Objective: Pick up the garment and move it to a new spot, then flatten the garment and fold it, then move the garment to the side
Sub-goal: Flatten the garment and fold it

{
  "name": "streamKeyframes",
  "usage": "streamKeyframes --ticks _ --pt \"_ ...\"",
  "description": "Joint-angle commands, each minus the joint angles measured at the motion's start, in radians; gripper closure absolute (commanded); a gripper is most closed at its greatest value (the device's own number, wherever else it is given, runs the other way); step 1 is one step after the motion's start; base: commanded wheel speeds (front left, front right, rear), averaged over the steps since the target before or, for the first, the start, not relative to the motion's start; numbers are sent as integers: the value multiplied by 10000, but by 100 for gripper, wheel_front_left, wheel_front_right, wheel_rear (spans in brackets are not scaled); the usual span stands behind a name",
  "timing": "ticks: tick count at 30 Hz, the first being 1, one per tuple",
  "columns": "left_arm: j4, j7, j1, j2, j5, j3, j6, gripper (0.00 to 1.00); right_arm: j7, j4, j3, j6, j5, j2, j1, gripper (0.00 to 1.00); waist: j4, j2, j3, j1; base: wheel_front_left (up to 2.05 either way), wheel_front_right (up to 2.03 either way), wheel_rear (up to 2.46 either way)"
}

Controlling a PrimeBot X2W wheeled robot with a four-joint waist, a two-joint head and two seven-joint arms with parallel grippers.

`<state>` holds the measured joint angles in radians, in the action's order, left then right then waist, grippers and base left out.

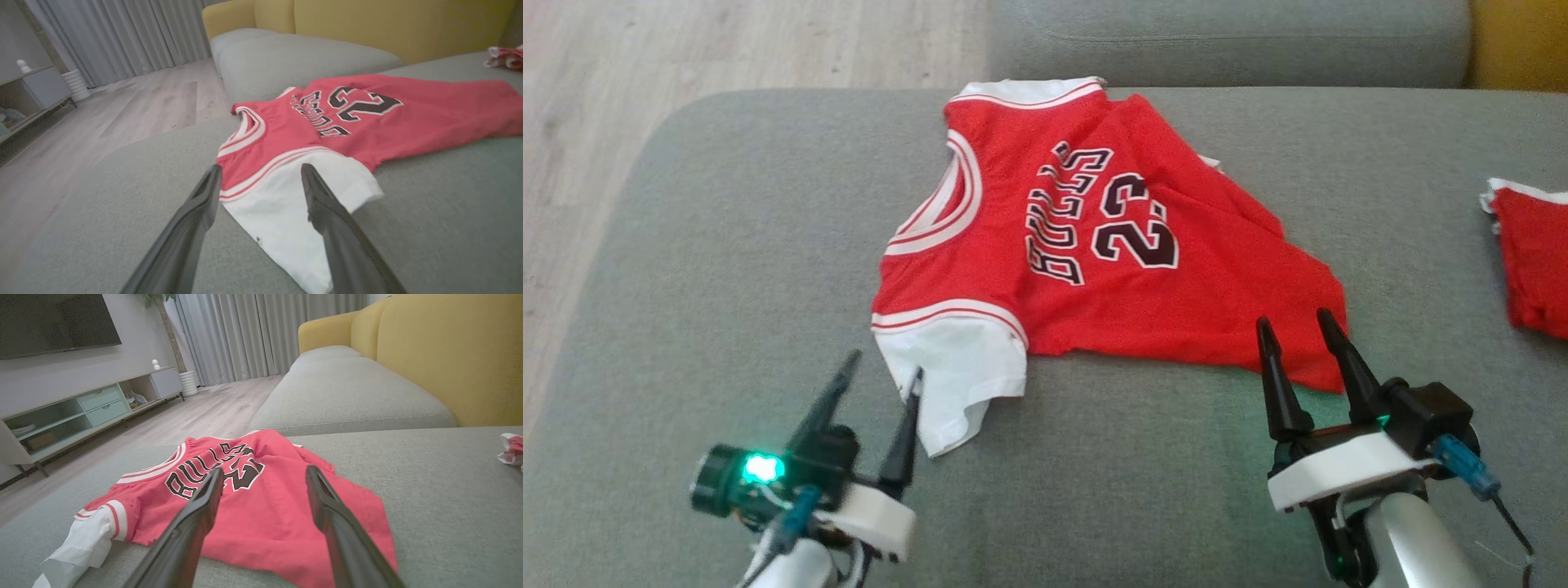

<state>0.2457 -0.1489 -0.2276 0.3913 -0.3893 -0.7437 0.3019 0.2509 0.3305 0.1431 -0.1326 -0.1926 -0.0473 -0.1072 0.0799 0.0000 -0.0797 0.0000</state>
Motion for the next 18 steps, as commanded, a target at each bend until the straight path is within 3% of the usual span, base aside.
streamKeyframes --ticks 1,6,18 --pt "-196 -302 -326 72 -231 674 178 0 109 -339 255 19 -23 -29 -125 0 -194 0 6 0 0 0 0" --pt "209 -734 -292 -219 -658 1129 263 0 109 -434 240 19 40 -29 -148 0 -514 0 -111 0 0 0 0" --pt "1803 -270 -411 -708 -1308 917 -378 0 109 -579 157 19 150 -29 -129 0 -766 0 -581 0 0 0 0"
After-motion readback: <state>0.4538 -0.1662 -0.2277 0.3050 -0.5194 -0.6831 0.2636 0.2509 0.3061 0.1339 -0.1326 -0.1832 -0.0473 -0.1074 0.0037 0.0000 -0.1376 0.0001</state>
